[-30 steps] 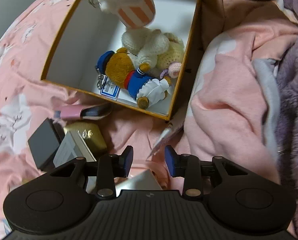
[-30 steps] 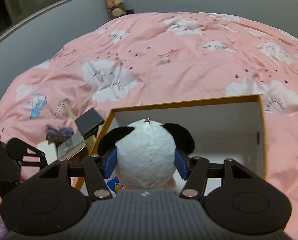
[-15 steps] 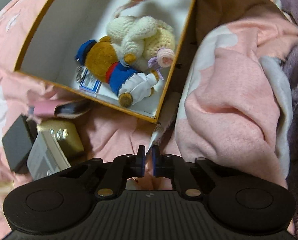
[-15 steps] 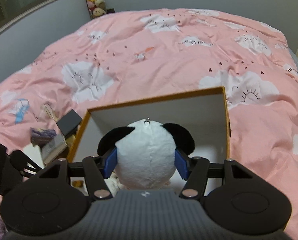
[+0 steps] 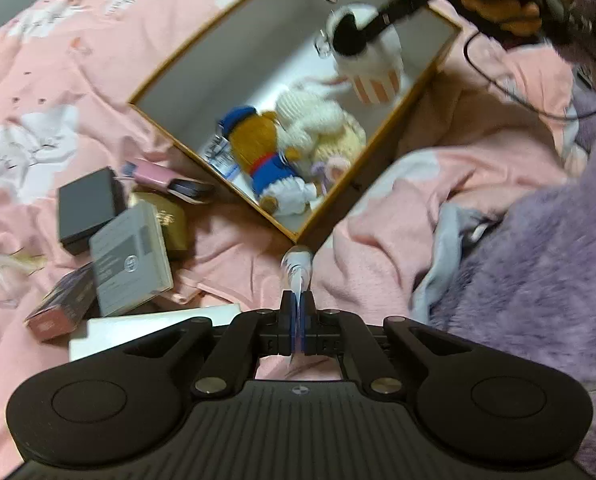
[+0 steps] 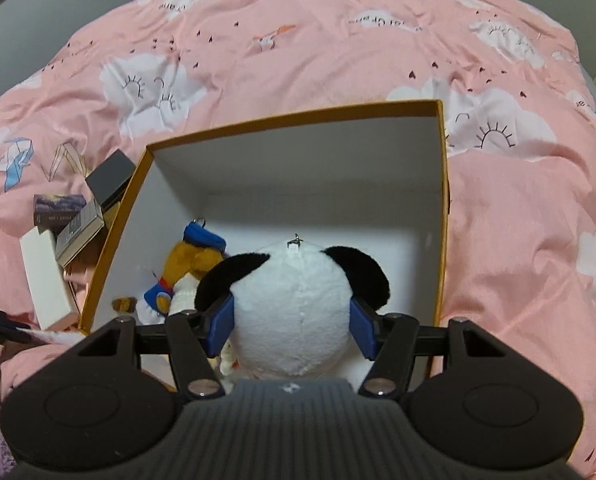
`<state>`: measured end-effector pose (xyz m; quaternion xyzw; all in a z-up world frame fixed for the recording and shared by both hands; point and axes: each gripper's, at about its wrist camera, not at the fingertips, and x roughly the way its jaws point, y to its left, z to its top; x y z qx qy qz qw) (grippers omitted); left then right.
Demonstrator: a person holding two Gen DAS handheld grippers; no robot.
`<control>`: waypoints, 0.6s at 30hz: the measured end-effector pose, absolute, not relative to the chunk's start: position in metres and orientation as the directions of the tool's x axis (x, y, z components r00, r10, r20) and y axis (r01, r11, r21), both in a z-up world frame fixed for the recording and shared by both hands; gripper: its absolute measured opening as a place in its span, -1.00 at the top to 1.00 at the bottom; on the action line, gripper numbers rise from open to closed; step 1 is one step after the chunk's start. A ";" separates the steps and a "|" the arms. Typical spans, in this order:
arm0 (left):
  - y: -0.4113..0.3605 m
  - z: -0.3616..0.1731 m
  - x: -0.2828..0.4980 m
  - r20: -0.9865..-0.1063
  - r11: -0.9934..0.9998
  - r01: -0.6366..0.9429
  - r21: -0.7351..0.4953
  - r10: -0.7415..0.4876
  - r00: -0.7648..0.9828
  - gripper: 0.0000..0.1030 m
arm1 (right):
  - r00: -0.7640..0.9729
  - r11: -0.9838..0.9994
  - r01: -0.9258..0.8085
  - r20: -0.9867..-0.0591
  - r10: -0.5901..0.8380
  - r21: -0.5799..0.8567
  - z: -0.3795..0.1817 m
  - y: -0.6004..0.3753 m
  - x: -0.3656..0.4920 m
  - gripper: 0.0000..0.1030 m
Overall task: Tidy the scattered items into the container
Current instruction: 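Carry the panda plush over the box with the right tool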
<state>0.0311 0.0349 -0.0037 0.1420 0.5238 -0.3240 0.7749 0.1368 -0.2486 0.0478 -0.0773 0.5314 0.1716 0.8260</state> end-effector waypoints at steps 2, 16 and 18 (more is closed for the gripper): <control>0.039 0.008 0.030 -0.895 0.769 0.627 -0.121 -0.358 0.267 0.97 | 0.356 0.925 -0.376 -0.914 0.192 0.048 0.047 -0.245 0.138 -0.22; 0.038 0.080 0.024 -0.774 0.815 0.574 -0.075 -0.411 0.482 0.97 | 0.259 0.901 -0.432 -0.963 0.079 -0.043 0.032 -0.216 0.145 -0.26; 0.035 0.085 0.030 -0.753 0.820 0.569 -0.066 -0.415 0.510 0.97 | 0.228 0.896 -0.442 -0.970 0.079 -0.031 0.024 -0.213 0.148 -0.28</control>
